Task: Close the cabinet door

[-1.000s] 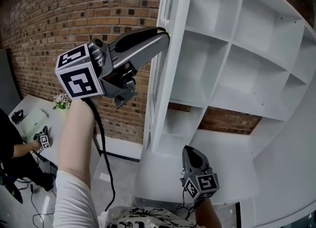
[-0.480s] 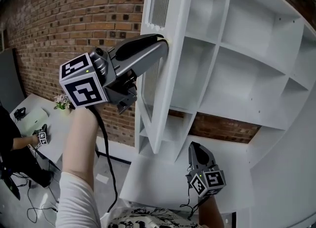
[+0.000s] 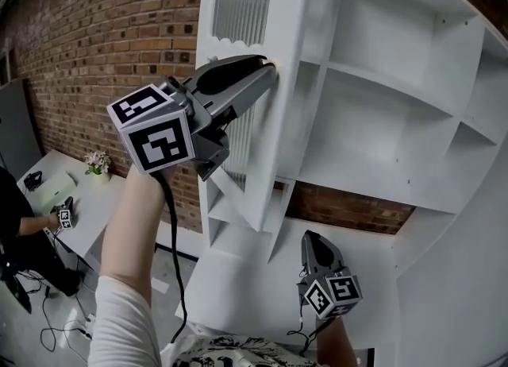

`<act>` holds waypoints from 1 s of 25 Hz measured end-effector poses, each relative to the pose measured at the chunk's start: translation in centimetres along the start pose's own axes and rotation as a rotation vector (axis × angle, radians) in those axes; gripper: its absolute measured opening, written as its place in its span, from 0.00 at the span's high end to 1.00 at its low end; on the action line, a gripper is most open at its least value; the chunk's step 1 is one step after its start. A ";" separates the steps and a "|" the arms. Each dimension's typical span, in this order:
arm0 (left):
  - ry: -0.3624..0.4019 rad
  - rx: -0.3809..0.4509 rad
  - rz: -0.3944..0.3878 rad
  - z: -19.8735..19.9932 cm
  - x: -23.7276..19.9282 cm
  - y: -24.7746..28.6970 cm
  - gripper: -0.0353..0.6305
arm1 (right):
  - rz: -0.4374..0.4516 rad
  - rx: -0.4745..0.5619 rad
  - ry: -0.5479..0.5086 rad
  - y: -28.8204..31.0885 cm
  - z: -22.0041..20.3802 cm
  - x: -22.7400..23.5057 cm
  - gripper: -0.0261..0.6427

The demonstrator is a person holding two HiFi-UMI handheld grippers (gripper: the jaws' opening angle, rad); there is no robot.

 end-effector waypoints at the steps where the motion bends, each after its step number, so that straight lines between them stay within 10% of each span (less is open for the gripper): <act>1: -0.002 -0.009 0.017 -0.4 0.0 0.8 0.80 | -0.004 -0.003 -0.008 -0.2 0.1 0.6 0.95; 25: 0.151 -0.114 0.291 -7.7 -2.1 10.7 0.79 | 0.048 -0.024 -0.082 0.7 2.1 10.2 0.95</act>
Point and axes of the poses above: the fingertips, and each gripper's own axes: y forward along the fingers, x to its right, z out of its top, the point moved 4 cm from there along -y, backward along the fingers, and after that the axes turned 10 degrees about y, right-handed, at the moved point
